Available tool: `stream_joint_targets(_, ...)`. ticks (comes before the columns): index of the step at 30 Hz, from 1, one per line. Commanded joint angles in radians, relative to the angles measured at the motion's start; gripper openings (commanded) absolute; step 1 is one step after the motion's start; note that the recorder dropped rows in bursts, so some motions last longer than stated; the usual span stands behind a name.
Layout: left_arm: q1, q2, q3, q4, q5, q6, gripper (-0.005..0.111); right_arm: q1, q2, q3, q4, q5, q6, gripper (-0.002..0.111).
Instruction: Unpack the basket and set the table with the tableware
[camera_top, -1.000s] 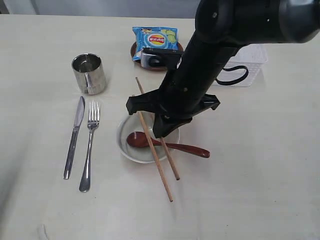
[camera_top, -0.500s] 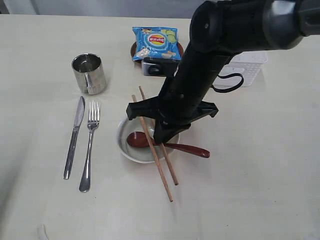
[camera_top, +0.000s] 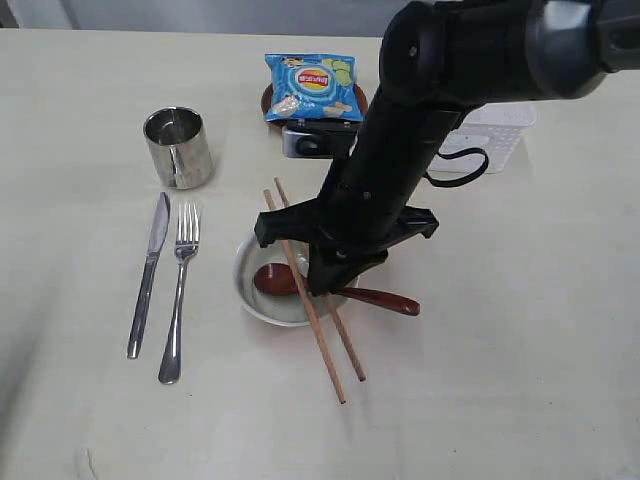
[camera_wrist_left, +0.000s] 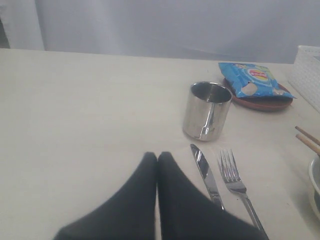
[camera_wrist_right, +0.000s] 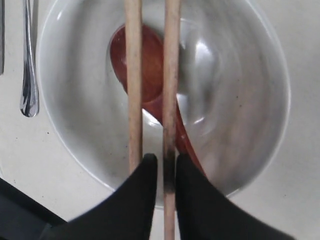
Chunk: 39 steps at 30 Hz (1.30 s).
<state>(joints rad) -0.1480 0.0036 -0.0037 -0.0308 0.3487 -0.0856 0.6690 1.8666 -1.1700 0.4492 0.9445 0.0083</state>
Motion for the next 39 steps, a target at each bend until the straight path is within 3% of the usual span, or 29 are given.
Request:
stream_joint_targets(1, -0.005, -0.004, 0.004, 0.001, -0.002, 0.003, 0.000, 0.000, 0.000, 0.002, 0.003, 0.007, -0.008, 0.033)
stream_joint_targets(19, -0.005, -0.004, 0.004, 0.001, -0.002, 0.003, 0.000, 0.000, -0.077, -0.039, 0.050, 0.029, -0.050, 0.034)
stream_joint_targets(28, -0.005, -0.004, 0.004, 0.001, -0.002, 0.003, 0.000, -0.002, -0.251, -0.062, -0.058, 0.110, -0.069, 0.034)
stream_joint_targets(32, -0.005, -0.004, 0.004, 0.001, -0.002, 0.003, 0.000, -0.002, -0.304, -0.038, -0.109, 0.247, -0.106, 0.020)
stream_joint_targets(35, -0.005, -0.004, 0.004, 0.001, -0.002, 0.003, 0.000, -0.002, -0.354, 0.034, -0.109, 0.229, -0.127, -0.001)
stream_joint_targets(39, -0.005, -0.004, 0.004, 0.001, -0.002, 0.003, 0.000, 0.013, -0.433, 0.154, -0.106, 0.222, -0.150, 0.000)
